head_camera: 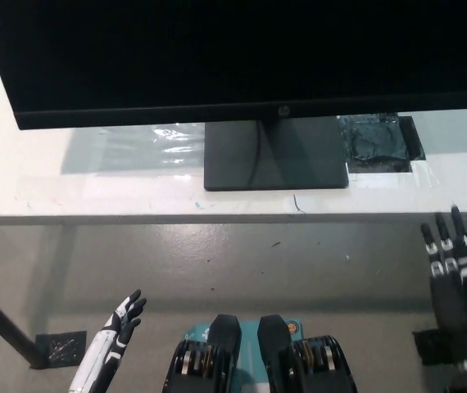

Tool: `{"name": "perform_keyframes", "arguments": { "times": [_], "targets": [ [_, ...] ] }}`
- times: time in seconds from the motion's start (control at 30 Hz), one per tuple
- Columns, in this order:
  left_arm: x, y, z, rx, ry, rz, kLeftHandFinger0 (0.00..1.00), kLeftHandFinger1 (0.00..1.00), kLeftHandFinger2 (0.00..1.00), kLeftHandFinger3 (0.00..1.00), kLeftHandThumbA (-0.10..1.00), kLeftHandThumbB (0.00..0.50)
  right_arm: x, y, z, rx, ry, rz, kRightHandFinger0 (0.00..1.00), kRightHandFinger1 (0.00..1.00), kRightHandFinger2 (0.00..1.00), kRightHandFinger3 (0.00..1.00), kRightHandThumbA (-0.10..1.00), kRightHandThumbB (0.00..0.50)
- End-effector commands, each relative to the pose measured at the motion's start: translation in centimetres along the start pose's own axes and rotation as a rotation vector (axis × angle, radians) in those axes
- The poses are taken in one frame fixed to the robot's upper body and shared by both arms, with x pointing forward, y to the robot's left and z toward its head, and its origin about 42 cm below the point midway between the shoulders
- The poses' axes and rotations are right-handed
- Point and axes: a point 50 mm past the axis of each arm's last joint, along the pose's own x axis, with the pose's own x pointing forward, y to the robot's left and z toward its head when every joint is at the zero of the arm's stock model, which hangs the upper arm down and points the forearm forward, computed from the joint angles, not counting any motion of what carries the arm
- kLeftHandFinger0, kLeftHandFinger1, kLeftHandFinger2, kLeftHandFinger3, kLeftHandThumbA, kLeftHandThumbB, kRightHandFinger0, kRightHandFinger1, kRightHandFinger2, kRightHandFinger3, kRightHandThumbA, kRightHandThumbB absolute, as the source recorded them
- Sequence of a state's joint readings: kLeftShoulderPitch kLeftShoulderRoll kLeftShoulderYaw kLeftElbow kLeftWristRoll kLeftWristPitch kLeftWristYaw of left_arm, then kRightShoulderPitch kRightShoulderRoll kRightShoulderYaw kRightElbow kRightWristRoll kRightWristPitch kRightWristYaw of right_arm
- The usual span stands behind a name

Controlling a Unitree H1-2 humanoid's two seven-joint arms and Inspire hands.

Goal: The monitor is being placed at the center of the desk and the robot uses its right hand to grab on the right side of the monitor and tilt the angle of the montior sideways.

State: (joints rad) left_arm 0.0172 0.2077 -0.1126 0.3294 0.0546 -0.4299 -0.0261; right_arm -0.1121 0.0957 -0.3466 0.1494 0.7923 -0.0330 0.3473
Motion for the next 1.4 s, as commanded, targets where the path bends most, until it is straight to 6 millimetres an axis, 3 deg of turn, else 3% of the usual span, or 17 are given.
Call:
{"name": "perform_keyframes", "arguments": {
  "times": [0.0, 0.03, 0.1, 0.13, 0.3, 0.33, 0.37, 0.4, 0.5, 0.73, 0.93, 1.37],
  "targets": [
    [2.0, 1.4, 1.5, 0.034, -0.093, -0.014, 1.0, 1.0, 1.0, 1.0, 1.0, 0.308, -4.0, 10.4, 2.6, -0.545, -0.297, 0.463, 1.0, 1.0, 1.0, 1.0, 1.0, 0.449],
    [2.1, 1.4, 1.6, 0.036, -0.096, -0.015, 1.0, 1.0, 1.0, 1.0, 1.0, 0.306, -4.5, 10.8, 2.3, -0.607, -0.313, 0.491, 1.0, 1.0, 1.0, 1.0, 1.0, 0.454],
    [2.2, 1.4, 1.6, 0.033, -0.097, -0.016, 1.0, 1.0, 1.0, 1.0, 1.0, 0.303, -5.0, 11.0, 1.6, -0.669, -0.297, 0.509, 1.0, 1.0, 1.0, 1.0, 1.0, 0.41],
    [2.2, 1.5, 1.6, 0.033, -0.096, -0.019, 1.0, 1.0, 1.0, 1.0, 1.0, 0.3, -5.1, 11.0, 1.2, -0.681, -0.278, 0.519, 1.0, 1.0, 1.0, 1.0, 1.0, 0.351],
    [2.2, 1.4, 1.6, 0.039, -0.096, -0.025, 1.0, 1.0, 1.0, 1.0, 1.0, 0.311, -5.3, 9.6, -1.1, -0.748, -0.162, 0.484, 1.0, 1.0, 1.0, 1.0, 1.0, 0.387],
    [2.1, 1.4, 1.6, 0.036, -0.096, -0.026, 1.0, 1.0, 1.0, 1.0, 1.0, 0.314, -5.2, 8.8, -1.8, -0.744, -0.134, 0.45, 1.0, 1.0, 1.0, 1.0, 1.0, 0.382],
    [2.1, 1.4, 1.6, 0.04, -0.096, -0.028, 1.0, 1.0, 1.0, 1.0, 1.0, 0.316, -4.8, 7.5, -2.6, -0.773, -0.09, 0.407, 1.0, 1.0, 1.0, 1.0, 1.0, 0.332],
    [2.1, 1.3, 1.6, 0.036, -0.097, -0.031, 1.0, 1.0, 1.0, 1.0, 1.0, 0.316, -4.6, 7.0, -2.8, -0.792, -0.074, 0.394, 1.0, 1.0, 1.0, 1.0, 1.0, 0.324],
    [1.4, 0.9, 1.4, 0.045, -0.086, -0.032, 1.0, 1.0, 1.0, 1.0, 1.0, 0.32, -4.4, 5.0, -3.6, -0.839, -0.012, 0.344, 1.0, 1.0, 1.0, 1.0, 1.0, 0.361],
    [0.6, 0.7, 1.1, 0.039, -0.073, -0.031, 1.0, 1.0, 1.0, 1.0, 1.0, 0.31, -3.9, 2.7, -4.9, -0.867, 0.065, 0.285, 1.0, 1.0, 1.0, 1.0, 1.0, 0.34],
    [0.7, 0.7, 1.1, 0.04, -0.073, -0.035, 1.0, 1.0, 1.0, 1.0, 1.0, 0.319, -3.7, 2.1, -5.5, -0.862, 0.091, 0.27, 1.0, 1.0, 1.0, 1.0, 1.0, 0.307],
    [0.8, 0.9, 1.1, 0.051, -0.076, -0.043, 1.0, 1.0, 1.0, 1.0, 1.0, 0.339, -3.3, 2.0, -6.5, -0.888, 0.114, 0.264, 1.0, 1.0, 1.0, 1.0, 1.0, 0.318]
  ]
}}
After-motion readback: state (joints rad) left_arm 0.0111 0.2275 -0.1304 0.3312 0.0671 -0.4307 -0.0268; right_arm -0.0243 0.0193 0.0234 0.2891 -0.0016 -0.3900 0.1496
